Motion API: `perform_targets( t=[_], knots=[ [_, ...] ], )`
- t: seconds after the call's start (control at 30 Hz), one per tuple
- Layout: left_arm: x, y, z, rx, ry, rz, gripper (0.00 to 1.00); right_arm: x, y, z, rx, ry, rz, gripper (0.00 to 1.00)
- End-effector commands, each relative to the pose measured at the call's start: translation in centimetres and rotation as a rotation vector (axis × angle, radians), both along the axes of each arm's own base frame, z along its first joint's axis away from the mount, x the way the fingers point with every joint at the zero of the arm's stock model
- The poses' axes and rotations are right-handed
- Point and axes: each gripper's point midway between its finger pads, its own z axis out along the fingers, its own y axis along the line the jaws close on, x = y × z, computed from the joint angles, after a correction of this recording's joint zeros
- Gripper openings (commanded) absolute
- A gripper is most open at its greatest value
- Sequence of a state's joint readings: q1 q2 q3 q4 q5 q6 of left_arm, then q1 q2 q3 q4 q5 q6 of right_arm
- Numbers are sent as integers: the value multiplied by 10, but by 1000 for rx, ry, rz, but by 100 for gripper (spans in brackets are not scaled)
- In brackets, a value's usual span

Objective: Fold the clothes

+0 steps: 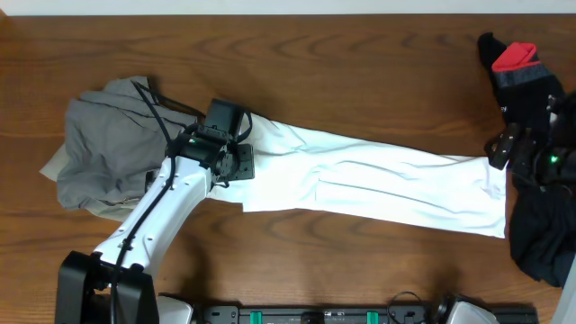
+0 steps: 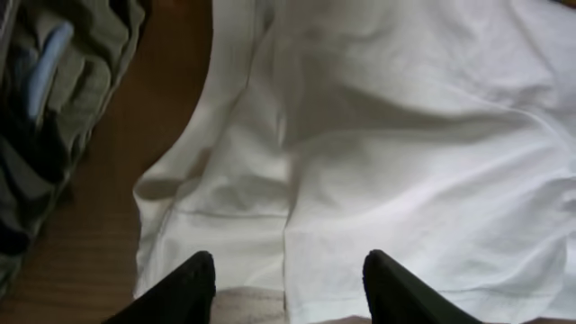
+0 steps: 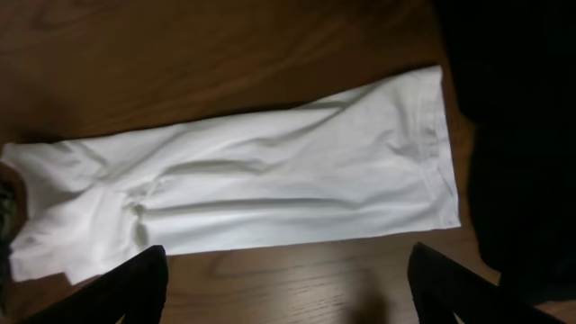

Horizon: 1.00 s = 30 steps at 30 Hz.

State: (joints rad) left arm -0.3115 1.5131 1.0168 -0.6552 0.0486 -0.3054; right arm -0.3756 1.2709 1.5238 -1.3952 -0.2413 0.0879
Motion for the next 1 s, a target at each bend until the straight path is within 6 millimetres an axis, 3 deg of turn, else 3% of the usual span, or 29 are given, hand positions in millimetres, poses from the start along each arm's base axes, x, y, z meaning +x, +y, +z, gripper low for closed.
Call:
perform_targets(
  t=[0.0,0.27,0.4,0.57,0.67,0.73,0.87,0.97],
  knots=[
    [8,1,5,18,-37,-27,56,2,-3,-30,10,103,-6,84],
    [43,-10,0,33,-153,-141,56,4,0,-82,68,200,3,81],
    [56,-14,-18,46,-160,-172,55,5,1,-89,76,203,5,81],
    [58,-12,-44,69,-112,-195,48,4,1,-89,76,204,5,81],
    [62,-10,-48,68,-115,-190,48,4,1,-89,76,204,5,81],
    [64,-11,-50,67,-122,-190,43,5,1,-89,76,203,5,81],
    [64,-11,-53,67,-117,-189,15,5,1,-89,75,200,5,81],
    [64,-11,-53,68,-118,-189,10,6,1,-89,74,197,4,80]
  ],
)
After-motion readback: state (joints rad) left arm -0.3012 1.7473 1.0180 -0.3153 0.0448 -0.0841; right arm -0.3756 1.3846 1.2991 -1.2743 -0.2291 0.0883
